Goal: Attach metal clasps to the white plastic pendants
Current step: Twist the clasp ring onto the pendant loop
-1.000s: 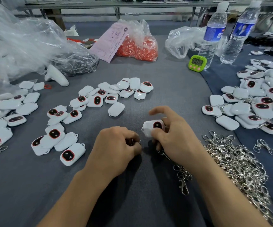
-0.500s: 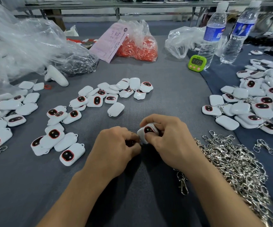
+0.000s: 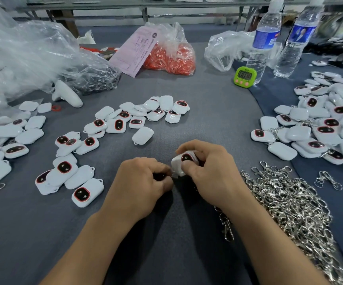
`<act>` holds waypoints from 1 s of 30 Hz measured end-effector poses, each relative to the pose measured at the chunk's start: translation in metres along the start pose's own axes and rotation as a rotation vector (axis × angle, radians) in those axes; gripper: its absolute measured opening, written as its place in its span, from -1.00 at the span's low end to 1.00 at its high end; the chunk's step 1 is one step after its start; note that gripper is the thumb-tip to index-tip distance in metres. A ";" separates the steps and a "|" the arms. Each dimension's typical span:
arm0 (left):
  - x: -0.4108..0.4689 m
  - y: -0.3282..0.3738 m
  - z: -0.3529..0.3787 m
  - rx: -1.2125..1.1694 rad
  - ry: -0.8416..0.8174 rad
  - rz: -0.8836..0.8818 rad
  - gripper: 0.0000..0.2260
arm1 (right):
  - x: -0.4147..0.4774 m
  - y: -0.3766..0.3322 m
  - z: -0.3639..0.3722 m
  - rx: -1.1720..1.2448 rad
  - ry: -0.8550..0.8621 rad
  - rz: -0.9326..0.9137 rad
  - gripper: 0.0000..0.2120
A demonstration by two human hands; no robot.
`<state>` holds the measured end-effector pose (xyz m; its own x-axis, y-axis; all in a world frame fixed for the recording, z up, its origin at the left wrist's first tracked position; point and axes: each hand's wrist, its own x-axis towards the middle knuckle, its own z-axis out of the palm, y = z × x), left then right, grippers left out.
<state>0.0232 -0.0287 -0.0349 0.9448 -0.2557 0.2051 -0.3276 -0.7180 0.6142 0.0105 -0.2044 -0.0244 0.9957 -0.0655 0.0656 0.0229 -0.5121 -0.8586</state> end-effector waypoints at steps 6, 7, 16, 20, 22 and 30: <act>-0.001 0.001 -0.001 -0.043 -0.025 -0.011 -0.86 | 0.002 0.001 -0.001 -0.003 -0.038 0.000 -0.79; -0.001 0.001 -0.001 -0.040 -0.024 -0.008 -0.86 | 0.002 0.001 -0.001 -0.018 -0.040 -0.004 -0.79; -0.004 0.001 0.001 0.020 0.019 -0.002 -0.77 | 0.002 -0.003 -0.003 -0.068 -0.070 -0.004 -0.78; -0.005 0.004 0.002 0.052 0.052 -0.024 -0.81 | 0.002 -0.003 -0.004 -0.004 -0.080 0.018 -0.78; -0.006 0.006 0.002 0.074 0.058 -0.038 -0.87 | 0.001 -0.003 -0.005 0.023 -0.090 0.024 -0.78; -0.009 0.016 0.002 0.109 0.099 -0.103 -0.96 | 0.000 -0.001 -0.003 0.023 -0.092 0.029 -0.78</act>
<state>0.0095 -0.0388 -0.0282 0.9681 -0.1157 0.2223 -0.2226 -0.8046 0.5505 0.0099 -0.2066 -0.0216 1.0000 -0.0003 -0.0061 -0.0054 -0.4915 -0.8708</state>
